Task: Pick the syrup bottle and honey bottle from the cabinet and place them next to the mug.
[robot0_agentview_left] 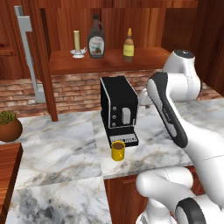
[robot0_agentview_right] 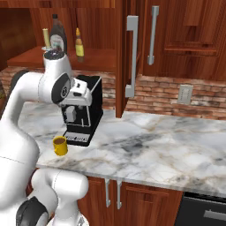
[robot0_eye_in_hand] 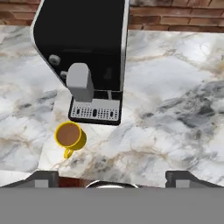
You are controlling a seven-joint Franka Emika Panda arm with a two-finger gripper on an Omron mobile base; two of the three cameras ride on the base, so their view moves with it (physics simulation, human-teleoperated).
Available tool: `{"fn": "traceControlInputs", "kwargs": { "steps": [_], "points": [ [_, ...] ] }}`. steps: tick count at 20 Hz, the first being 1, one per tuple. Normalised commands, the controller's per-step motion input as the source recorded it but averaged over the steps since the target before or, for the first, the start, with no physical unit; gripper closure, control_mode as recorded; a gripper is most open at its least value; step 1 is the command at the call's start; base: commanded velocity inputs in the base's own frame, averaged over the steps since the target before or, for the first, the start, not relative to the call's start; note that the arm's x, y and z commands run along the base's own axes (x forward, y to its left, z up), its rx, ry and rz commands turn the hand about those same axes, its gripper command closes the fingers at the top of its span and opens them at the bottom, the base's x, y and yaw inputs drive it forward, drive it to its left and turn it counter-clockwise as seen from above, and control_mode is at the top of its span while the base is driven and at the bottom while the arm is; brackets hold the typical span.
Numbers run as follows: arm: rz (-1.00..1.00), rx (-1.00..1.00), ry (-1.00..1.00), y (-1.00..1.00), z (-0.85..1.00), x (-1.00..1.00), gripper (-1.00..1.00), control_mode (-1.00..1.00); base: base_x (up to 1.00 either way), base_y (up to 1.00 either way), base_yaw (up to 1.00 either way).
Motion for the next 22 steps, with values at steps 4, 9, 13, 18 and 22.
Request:
{"fn": "traceControlInputs", "kwargs": {
  "steps": [4, 9, 13, 18, 22],
  "points": [
    [0.04, -0.06, -0.68, 0.2, 0.84, -0.8, -1.0, -1.0, 0.0, 0.0, 0.0],
    [0.0, -0.01, -0.48, 0.06, 0.9, -0.28, -1.0, -1.0, 0.0, 0.0, 0.0],
    [0.0, 0.0, -0.12, 0.03, 0.55, 0.0, -1.0, -1.0, 0.0, 0.0, 0.0],
    [0.0, 0.09, -0.08, -0.53, 0.27, 0.16, -1.0, -1.0, 0.0, 0.0, 0.0],
    [0.0, 0.23, -0.17, -0.55, 0.36, 0.16, -1.0, -1.0, 0.0, 0.0, 0.0]
  ]
}}
